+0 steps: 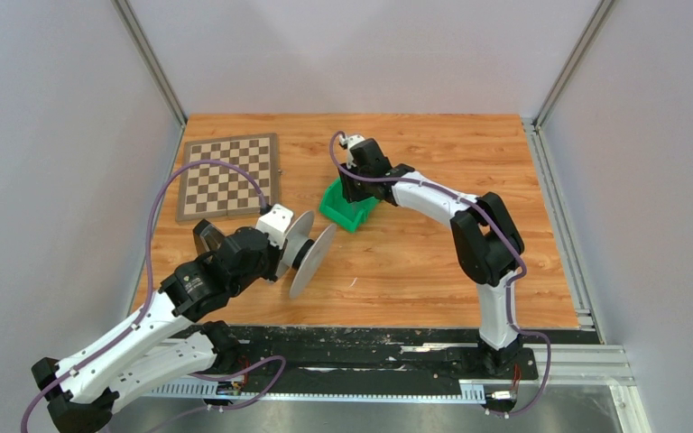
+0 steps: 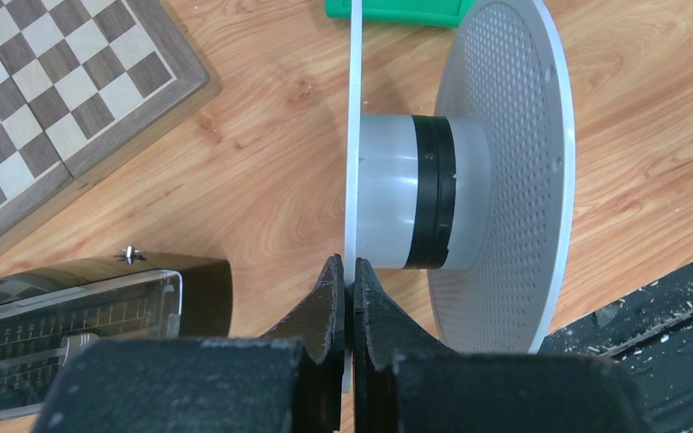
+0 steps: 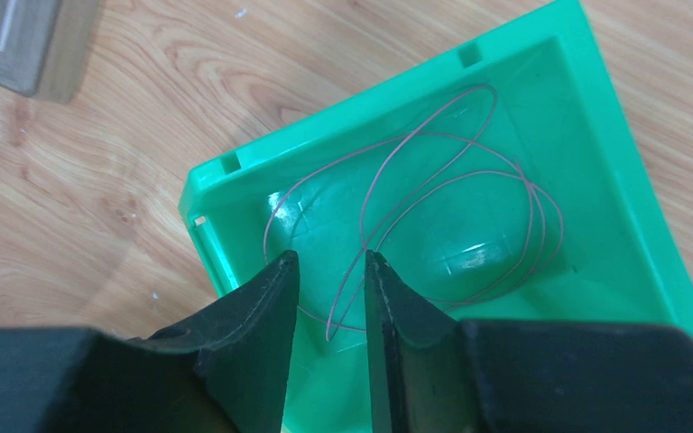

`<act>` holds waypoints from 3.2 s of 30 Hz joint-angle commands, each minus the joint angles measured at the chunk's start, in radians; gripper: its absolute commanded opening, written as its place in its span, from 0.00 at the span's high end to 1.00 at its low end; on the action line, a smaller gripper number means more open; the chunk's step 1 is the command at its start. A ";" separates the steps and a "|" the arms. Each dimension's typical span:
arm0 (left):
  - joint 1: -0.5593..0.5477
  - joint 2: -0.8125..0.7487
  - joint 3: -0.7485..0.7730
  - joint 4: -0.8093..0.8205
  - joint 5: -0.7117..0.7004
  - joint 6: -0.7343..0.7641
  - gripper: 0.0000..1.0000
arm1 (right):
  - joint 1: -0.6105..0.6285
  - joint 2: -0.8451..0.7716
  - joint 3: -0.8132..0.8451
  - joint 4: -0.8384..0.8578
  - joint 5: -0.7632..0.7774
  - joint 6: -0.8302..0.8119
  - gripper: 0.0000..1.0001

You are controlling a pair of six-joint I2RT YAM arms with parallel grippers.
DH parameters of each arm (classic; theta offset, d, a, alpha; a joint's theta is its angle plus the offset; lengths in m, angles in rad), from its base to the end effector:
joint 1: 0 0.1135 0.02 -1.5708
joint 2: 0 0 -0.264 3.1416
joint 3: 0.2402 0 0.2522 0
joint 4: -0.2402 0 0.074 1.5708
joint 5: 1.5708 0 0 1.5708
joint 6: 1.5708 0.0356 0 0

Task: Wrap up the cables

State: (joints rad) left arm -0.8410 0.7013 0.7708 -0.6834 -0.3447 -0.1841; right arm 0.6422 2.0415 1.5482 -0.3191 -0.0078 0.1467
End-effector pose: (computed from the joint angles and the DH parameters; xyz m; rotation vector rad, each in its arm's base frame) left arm 0.1066 -0.1011 0.2988 0.5082 2.0910 -0.2200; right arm 0.3676 0.2753 0.2061 -0.5965 2.3428 0.3789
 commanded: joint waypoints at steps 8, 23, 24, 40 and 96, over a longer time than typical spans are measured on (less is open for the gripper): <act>0.013 -0.011 0.010 0.101 0.004 0.001 1.00 | 0.011 0.029 0.055 -0.041 0.053 -0.035 0.73; 0.018 -0.010 0.010 0.097 -0.005 -0.004 1.00 | 0.019 0.059 0.078 -0.083 0.042 -0.018 0.74; 0.019 -0.010 0.010 0.097 -0.006 -0.004 1.00 | 0.019 0.061 0.080 -0.083 0.039 -0.016 0.74; 0.020 0.006 0.034 0.110 0.043 -0.036 1.00 | 0.021 -0.222 0.088 -0.128 0.202 -0.019 1.00; 0.020 0.283 0.140 0.303 0.200 -0.086 0.55 | 0.011 -1.068 -0.192 -0.151 0.278 -0.016 1.00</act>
State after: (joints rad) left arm -0.8238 0.9779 0.8471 -0.4271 -0.1371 -0.2714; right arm 0.6533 0.9871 1.2713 -0.4770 0.3019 0.1402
